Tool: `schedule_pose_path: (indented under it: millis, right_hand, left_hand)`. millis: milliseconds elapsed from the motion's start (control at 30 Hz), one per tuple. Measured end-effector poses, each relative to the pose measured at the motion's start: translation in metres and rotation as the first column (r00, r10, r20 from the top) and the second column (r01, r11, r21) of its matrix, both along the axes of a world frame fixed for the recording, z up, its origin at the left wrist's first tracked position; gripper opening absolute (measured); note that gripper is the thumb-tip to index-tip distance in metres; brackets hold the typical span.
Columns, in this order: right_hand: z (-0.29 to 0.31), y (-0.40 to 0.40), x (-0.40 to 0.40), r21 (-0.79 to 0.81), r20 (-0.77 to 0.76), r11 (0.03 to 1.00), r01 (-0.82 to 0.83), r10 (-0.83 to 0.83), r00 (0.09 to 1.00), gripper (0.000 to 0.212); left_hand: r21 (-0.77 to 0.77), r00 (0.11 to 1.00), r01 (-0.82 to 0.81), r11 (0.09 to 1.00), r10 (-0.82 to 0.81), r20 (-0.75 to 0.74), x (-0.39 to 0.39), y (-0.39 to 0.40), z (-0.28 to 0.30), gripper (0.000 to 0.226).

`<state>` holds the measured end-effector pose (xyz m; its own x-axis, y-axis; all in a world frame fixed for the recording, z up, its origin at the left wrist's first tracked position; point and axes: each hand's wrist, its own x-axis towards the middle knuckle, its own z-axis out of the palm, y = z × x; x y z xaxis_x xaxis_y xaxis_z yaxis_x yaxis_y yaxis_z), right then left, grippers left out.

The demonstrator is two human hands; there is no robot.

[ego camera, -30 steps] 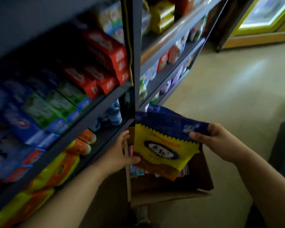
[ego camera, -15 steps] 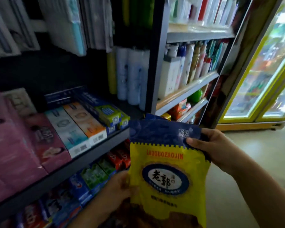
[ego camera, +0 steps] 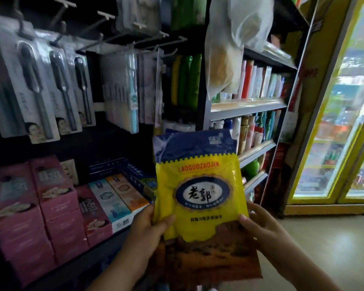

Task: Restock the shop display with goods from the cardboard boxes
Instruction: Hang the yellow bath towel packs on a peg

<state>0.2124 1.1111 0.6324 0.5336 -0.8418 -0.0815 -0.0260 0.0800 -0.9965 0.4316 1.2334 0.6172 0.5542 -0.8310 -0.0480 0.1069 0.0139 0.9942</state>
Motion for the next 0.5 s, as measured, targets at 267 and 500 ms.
schedule_pose_path:
  millis: [267,500]
  right_hand:
    - [0.0,0.009,0.038,-0.306,-0.181,0.951,0.039,-0.098,0.979,0.043]
    - [0.029,-0.004,0.055,-0.414,-0.081,0.905,0.102,-0.148,0.986,0.017]
  left_hand:
    - [-0.163,0.988,-0.152,0.975,0.155,0.003,0.01,0.006,0.039,0.02]
    - [-0.227,0.957,-0.247,0.942,0.275,0.097,0.046,0.028,0.061,0.026]
